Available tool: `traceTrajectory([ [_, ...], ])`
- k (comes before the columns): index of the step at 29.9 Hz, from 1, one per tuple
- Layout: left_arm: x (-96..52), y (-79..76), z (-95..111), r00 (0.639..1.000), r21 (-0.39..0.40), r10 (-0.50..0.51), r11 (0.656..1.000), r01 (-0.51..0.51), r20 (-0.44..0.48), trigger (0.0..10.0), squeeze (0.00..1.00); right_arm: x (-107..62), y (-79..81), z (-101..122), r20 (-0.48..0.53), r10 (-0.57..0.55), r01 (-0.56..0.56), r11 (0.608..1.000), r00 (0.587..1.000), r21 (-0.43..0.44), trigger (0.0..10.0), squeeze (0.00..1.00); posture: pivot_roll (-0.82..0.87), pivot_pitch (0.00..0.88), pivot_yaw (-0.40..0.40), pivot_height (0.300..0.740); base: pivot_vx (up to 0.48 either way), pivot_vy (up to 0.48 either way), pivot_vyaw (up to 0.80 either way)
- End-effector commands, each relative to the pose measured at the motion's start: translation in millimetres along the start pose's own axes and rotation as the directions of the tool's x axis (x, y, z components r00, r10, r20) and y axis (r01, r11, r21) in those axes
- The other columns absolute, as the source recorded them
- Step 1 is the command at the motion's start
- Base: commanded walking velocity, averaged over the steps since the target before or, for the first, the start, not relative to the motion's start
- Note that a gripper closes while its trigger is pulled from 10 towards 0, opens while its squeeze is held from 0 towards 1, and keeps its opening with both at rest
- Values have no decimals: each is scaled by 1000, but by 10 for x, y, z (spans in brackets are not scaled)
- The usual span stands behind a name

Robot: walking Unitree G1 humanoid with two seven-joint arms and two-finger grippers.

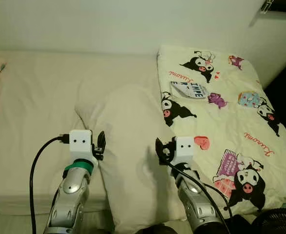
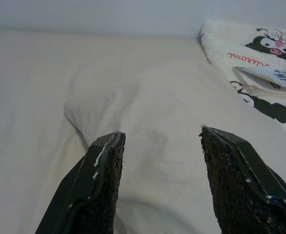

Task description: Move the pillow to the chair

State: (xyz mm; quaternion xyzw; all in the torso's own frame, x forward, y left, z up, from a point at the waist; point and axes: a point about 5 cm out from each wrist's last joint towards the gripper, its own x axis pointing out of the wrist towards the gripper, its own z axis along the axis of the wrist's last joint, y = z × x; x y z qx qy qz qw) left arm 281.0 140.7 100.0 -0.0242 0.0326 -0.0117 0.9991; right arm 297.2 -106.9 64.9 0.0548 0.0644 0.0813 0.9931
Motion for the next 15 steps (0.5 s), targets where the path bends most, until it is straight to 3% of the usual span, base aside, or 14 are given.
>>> traceTrajectory([
  [1, -22, -3, -90, 999, 5, 3, 1000, -3, -34, 10000, 0, -33, -18, -70, -29, -7, 8, 1000, 1000, 28, 10000, 0, 21, 88, 13, 730, 0, 0, 0],
  [15, -38, -3, -115, 999, 13, 9, 1000, -9, -42, 10000, 0, -42, -17, -75, -33, 4, -2, 999, 999, 45, 10000, 0, 25, 82, 9, 675, 0, 0, 0],
])
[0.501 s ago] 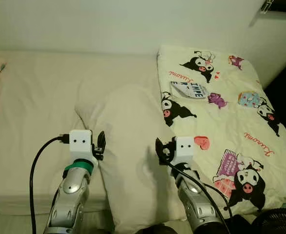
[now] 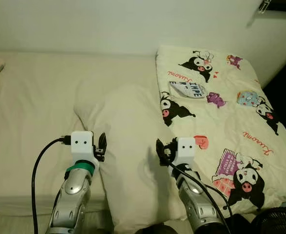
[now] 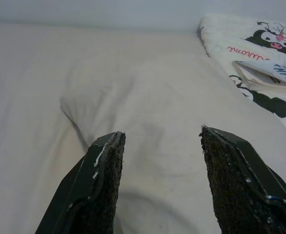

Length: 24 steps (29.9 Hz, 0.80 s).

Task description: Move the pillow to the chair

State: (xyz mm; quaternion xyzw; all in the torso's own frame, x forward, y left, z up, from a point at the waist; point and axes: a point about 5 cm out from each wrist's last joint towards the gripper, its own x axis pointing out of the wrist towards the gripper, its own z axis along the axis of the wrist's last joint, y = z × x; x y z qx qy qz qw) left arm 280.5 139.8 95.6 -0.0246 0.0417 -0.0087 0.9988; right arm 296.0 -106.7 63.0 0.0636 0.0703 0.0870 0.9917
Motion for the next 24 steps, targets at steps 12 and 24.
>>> traceTrajectory([
  [12, -46, 6, -83, 1000, 19, -1, 1000, 2, -28, 10000, 0, -44, -8, -60, -21, -6, 6, 1000, 1000, 31, 10000, 0, 24, 76, 10, 625, 0, 0, 0],
  [24, -57, 2, -100, 1000, 17, 4, 1000, -4, -31, 10000, 0, -28, 8, -28, -9, 7, -7, 1000, 1000, 22, 10000, 0, 24, 77, 3, 595, 0, 0, 0],
])
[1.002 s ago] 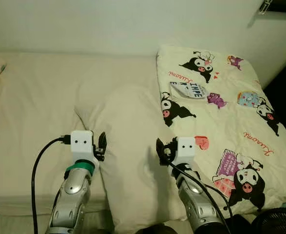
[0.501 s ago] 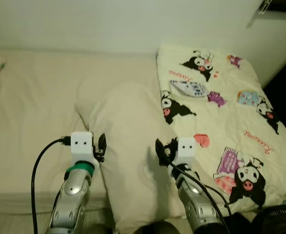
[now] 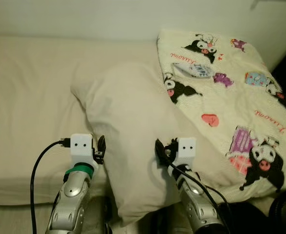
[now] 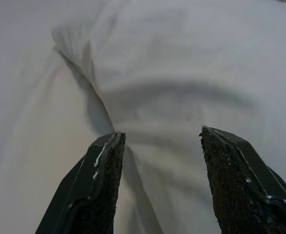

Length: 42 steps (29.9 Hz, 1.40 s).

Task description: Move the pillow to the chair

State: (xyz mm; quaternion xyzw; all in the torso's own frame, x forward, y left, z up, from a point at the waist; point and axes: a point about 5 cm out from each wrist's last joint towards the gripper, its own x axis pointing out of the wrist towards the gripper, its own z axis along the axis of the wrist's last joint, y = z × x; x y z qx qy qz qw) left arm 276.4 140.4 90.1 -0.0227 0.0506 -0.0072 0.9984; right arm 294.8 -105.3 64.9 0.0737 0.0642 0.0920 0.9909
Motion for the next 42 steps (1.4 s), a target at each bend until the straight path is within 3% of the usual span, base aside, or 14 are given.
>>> traceTrajectory([
  [1, -22, -3, -45, 1000, 13, 2, 1000, -2, -14, 10000, 0, -14, -8, -38, -18, -5, 5, 1000, 1000, 6, 10000, 0, 24, 77, 3, 595, 0, 0, 0],
  [13, -46, 19, -54, 999, 1, 39, 999, -39, -9, 10000, 0, 88, -109, 207, 96, -34, 31, 999, 995, 27, 10000, 0, 22, 96, -5, 595, 0, 0, 0],
  [16, -46, 68, -25, 997, 0, 74, 997, -74, 16, 10000, 0, 207, -229, 352, 131, -62, 64, 998, 989, -10, 10000, 0, 23, 99, -3, 595, 0, 0, 0],
  [21, -76, 206, 26, 992, 18, 115, 993, -116, 49, 10000, 0, 471, -700, 717, 117, -182, 202, 962, 976, -183, 10000, 0, 49, 108, -10, 595, 0, 0, 0],
  [23, -76, 206, 26, 992, 18, 115, 993, -116, 49, 10000, 0, 471, -700, 717, 117, -182, 202, 962, 976, -183, 10000, 0, 49, 108, -10, 595, 0, 0, 0],
  [25, -93, 238, 30, 991, 24, 123, 992, -124, 53, 10000, 0, 483, -799, 787, 123, -215, 237, 950, 969, -202, 10000, 0, 53, 109, -12, 595, 0, 0, 0],
  [26, -173, 383, 46, 983, 29, 167, 985, -169, 74, 10000, 0, 436, -1154, 923, 118, -337, 357, 894, 934, -270, 10000, 0, 67, 111, -17, 595, 0, 0, 0],
  [29, -218, 449, 59, 979, 31, 184, 982, -187, 87, 10000, 0, 394, -1301, 962, 113, -381, 397, 864, 918, -309, 10000, 0, 71, 111, -17, 595, 0, 0, 0],
  [32, -341, 652, 60, 966, 52, 237, 969, -243, 106, 10000, 0, 246, -1609, 938, 83, -455, 439, 772, 887, -459, 10000, 0, 70, 111, -14, 595, 0, 0, 0],
  [33, -341, 652, 60, 966, 52, 237, 969, -243, 106, 10000, 0, 246, -1609, 938, 83, -455, 439, 772, 887, -459, 10000, 0, 70, 111, -14, 595, 0, 0, 0],
  [36, -403, 827, 47, 956, 76, 277, 956, -285, 101, 10000, 0, 114, -1779, 802, 34, -482, 401, 686, 876, -607, 10000, 0, 66, 112, -9, 595, 0, 0, 0],
  [37, -403, 827, 47, 956, 76, 277, 956, -285, 101, 10000, 0, 114, -1779, 802, 34, -482, 401, 686, 876, -607, 10000, 0, 66, 112, -9, 595, 0, 0, 0],
  [38, -415, 894, 53, 952, 82, 288, 951, -297, 100, 10000, 0, 45, -1810, 643, -21, -473, 332, 648, 881, -686, 10000, 0, 64, 112, -9, 595, 0, 0, 0],
  [42, -403, 907, 65, 952, 85, 288, 951, -297, 102, 10000, 0, 26, -1714, 429, -106, -418, 233, 678, 902, -697, 10000, 0, 61, 112, -6, 595, 0, 0, 0],
])
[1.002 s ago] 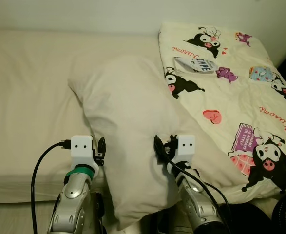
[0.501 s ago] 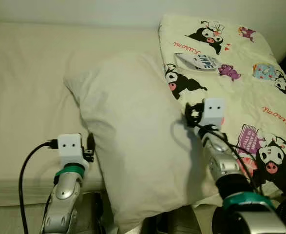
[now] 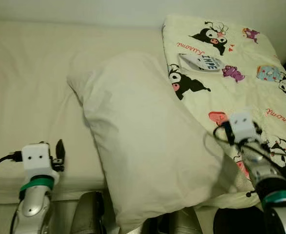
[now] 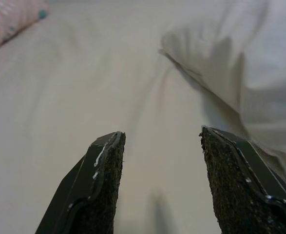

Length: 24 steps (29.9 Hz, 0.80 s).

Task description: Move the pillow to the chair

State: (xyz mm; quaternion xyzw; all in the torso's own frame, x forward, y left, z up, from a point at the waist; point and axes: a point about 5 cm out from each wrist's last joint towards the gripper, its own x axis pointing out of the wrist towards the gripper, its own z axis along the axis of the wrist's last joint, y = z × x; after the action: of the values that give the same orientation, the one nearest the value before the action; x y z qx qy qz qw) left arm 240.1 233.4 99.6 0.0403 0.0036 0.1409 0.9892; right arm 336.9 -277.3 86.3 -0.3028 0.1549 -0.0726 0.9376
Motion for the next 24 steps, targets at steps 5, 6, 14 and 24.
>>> traceTrajectory([
  [5, 30, -59, 16, 1000, -14, -20, 1000, 20, 5, 10000, 0, -198, 851, -14, 85, 415, -422, 901, 906, 100, 10000, 0, 59, 111, 1, 595, 0, 0, 0],
  [6, 39, -68, 24, 1000, -15, -23, 1000, 23, 7, 10000, 0, -249, 997, 28, 115, 495, -506, 856, 861, 103, 10000, 0, 59, 110, 4, 595, 0, 0, 0],
  [14, 60, -89, 20, 999, -24, -36, 999, 36, -1, 10000, 0, -476, 1489, 206, 217, 765, -795, 588, 606, 147, 10000, 0, 56, 110, 7, 595, 0, 0, 0],
  [24, 72, -99, 8, 999, -37, -38, 999, 38, -9, 10000, 0, -757, 1758, 959, 596, 740, -909, 50, 313, 414, 10000, 0, 50, 114, 9, 595, 0, 0, 0],
])
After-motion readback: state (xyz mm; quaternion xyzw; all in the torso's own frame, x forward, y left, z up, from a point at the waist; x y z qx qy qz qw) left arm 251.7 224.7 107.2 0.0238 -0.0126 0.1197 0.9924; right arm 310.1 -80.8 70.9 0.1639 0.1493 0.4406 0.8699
